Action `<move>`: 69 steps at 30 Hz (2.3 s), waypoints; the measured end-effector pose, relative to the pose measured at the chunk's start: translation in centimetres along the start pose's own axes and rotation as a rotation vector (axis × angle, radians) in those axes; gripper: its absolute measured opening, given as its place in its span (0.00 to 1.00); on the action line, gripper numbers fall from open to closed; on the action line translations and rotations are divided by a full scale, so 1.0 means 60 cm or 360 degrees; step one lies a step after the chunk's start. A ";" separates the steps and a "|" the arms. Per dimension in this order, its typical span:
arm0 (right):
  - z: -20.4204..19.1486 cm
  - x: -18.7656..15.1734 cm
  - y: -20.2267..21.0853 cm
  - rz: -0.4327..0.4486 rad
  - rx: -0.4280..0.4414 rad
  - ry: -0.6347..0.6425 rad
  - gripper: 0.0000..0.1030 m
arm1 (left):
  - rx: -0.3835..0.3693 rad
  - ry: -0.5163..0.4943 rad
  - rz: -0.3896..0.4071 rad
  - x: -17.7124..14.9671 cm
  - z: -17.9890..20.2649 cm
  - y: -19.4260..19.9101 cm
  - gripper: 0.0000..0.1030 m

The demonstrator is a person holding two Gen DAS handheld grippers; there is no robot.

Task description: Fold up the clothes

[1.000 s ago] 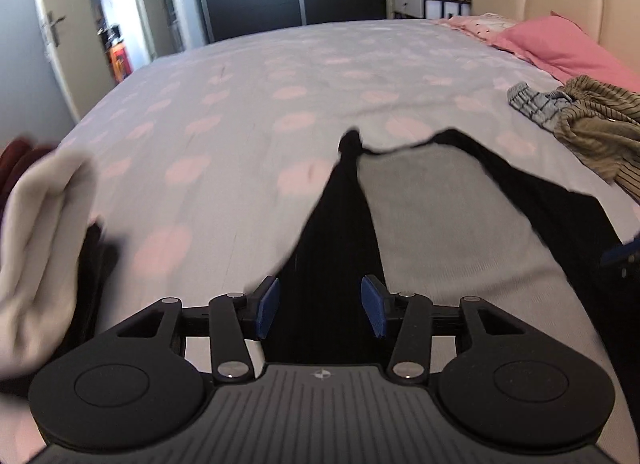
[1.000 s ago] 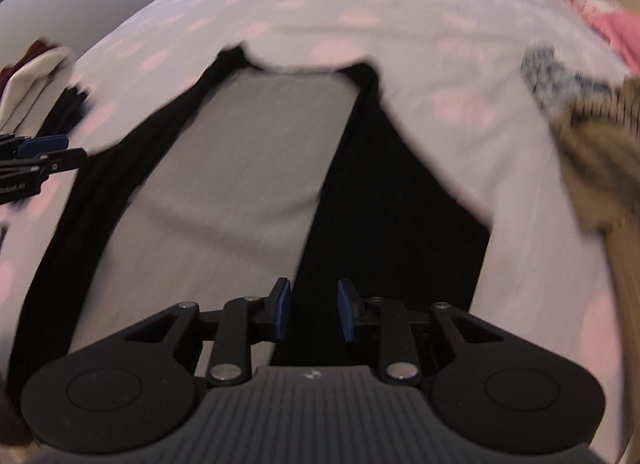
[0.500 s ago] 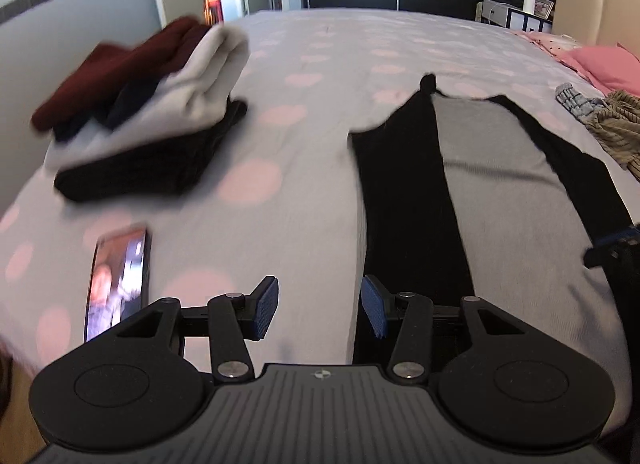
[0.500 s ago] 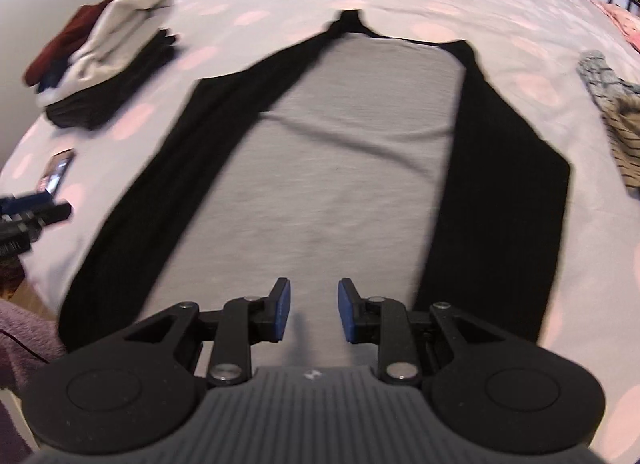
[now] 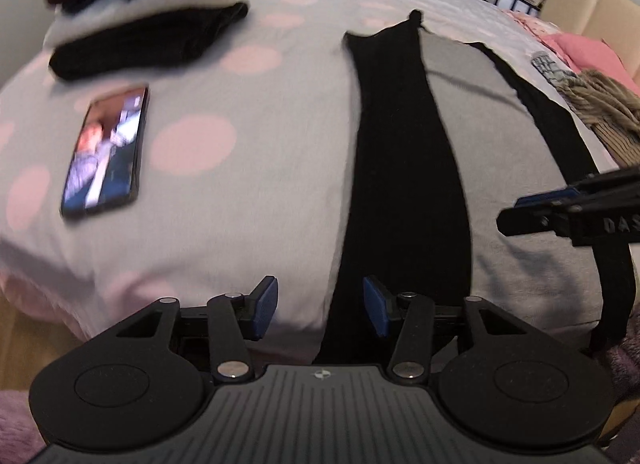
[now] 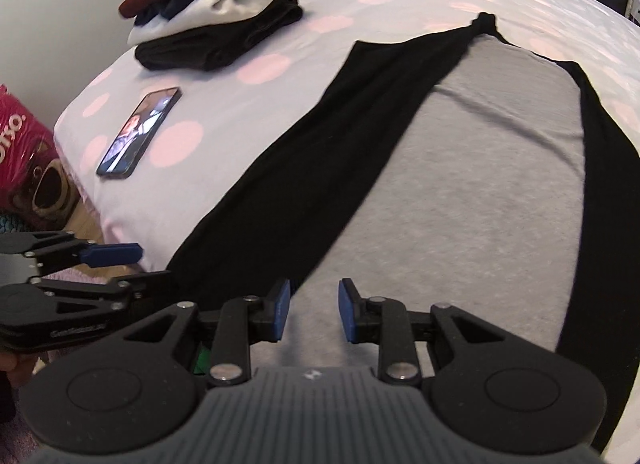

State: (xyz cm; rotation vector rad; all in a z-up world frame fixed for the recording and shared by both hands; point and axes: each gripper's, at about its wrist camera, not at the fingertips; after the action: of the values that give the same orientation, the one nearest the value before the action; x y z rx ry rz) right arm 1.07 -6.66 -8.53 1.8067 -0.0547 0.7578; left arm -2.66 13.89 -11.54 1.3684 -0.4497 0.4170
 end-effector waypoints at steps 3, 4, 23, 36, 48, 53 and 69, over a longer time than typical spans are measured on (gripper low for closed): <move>-0.010 -0.003 -0.009 -0.0026 0.0003 0.0002 0.30 | -0.0078 0.0087 -0.0031 -0.007 -0.017 -0.011 0.31; -0.013 -0.002 -0.011 -0.0032 -0.0003 0.0004 0.30 | -0.0096 0.0105 -0.0039 -0.008 -0.020 -0.015 0.31; -0.035 0.003 -0.028 -0.0052 0.0071 0.0051 0.30 | -0.0243 0.0055 -0.0007 -0.012 -0.008 -0.002 0.04; -0.040 0.030 -0.013 -0.0072 0.0308 -0.0174 0.33 | -0.0327 -0.0233 0.0077 -0.002 0.063 0.036 0.04; -0.054 0.033 -0.044 -0.0177 0.0247 -0.0138 0.13 | -0.0409 -0.0358 0.0065 -0.006 0.088 0.038 0.05; -0.042 0.031 -0.041 -0.0166 0.0234 -0.0171 0.10 | -0.0473 -0.0327 0.0042 0.019 0.069 0.059 0.26; -0.018 0.020 -0.038 -0.0161 0.0172 -0.0161 0.10 | -0.0224 -0.0285 -0.0060 0.073 0.023 0.033 0.49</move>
State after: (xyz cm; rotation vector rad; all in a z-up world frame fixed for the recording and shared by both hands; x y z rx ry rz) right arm 2.39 -4.46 -9.65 1.9350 0.0112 0.6074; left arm -0.09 12.96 -7.34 1.2803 -0.5886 0.2278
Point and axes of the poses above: each gripper's, at about its wrist camera, not at the fingertips, and y roughly against the way its jaws point, z to its right, x to its top, and after that the axes turned 1 degree about -y, right-handed
